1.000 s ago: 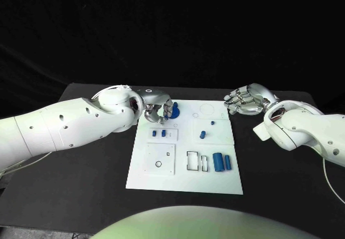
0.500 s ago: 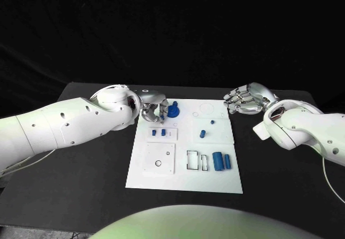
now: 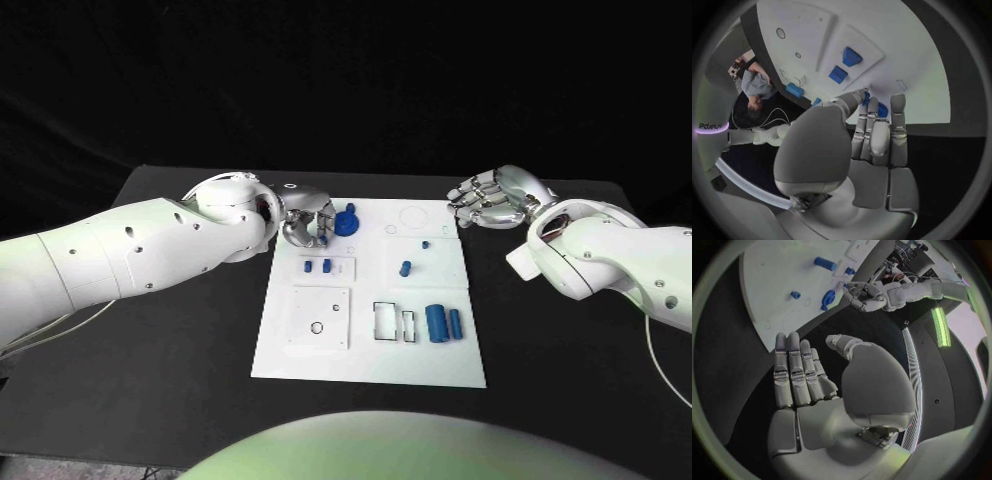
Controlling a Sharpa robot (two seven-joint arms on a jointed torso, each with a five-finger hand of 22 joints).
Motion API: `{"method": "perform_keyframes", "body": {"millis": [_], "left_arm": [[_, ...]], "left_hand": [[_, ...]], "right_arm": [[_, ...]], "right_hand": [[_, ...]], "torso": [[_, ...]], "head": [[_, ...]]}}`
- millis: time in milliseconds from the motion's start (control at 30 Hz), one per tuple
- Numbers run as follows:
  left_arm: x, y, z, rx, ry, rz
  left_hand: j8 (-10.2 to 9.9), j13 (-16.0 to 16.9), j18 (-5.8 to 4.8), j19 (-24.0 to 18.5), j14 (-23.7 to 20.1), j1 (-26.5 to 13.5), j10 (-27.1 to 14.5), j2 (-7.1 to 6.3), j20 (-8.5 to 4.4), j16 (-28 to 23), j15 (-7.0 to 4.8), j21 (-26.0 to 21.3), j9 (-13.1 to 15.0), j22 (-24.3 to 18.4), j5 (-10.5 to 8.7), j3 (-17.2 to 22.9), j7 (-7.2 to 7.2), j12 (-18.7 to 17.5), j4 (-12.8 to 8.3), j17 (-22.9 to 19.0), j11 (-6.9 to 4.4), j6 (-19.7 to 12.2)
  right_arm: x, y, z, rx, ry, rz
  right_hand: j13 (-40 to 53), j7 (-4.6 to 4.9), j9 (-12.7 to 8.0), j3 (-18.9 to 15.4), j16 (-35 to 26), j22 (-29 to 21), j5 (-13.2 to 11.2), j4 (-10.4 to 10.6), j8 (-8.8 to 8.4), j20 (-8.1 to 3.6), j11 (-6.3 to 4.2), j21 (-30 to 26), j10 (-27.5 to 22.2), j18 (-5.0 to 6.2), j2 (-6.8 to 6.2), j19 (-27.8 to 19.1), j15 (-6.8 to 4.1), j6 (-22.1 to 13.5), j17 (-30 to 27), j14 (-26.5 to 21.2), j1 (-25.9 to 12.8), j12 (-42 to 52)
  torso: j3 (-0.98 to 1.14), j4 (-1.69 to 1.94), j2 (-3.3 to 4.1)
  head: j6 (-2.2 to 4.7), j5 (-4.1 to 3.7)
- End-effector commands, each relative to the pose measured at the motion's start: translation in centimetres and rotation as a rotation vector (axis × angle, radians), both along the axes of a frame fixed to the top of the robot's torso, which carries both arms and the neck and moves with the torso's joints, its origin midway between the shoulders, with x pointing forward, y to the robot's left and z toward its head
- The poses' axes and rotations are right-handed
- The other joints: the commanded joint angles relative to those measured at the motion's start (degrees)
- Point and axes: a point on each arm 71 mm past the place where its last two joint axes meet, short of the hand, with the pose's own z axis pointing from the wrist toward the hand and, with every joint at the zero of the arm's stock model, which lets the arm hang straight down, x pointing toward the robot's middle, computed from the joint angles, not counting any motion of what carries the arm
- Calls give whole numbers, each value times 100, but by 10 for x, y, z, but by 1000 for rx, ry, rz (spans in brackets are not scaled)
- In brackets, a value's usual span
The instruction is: Assemble the parts on the task board
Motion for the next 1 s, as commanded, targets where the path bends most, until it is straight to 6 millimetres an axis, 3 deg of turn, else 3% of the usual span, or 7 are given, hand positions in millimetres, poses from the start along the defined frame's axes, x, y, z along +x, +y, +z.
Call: {"method": "perform_keyframes", "body": {"millis": [33,1000], "left_arm": [[-2,-2,-2,-2,37,-16],[-1,-2,-7,17,84,-17]], "left_hand": [[-25,-7,-2,-42,-52,-46,50,-9,-4,-11,3,-37,9,206,3,10,-6,-26,-28,-10,1,20],[-45,-9,4,-75,-75,-57,49,-6,-1,-19,8,-75,14,198,2,15,1,-48,-40,-40,9,20]], "right_arm": [[0,1,0,-1,-5,13],[0,1,0,-1,-4,14]], "right_hand": [[-10,92,-7,11,-20,-11,32,-32,21,34,26,-38,-19,64,35,10,20,-31,-6,-1,-28,-15],[-10,92,-7,11,-20,-11,32,-32,21,34,26,-38,-19,64,35,10,20,-31,-6,-1,-28,-15]], "torso": [[3,-1,0],[3,-1,-1]], "head": [[0,-2],[0,16]]}}
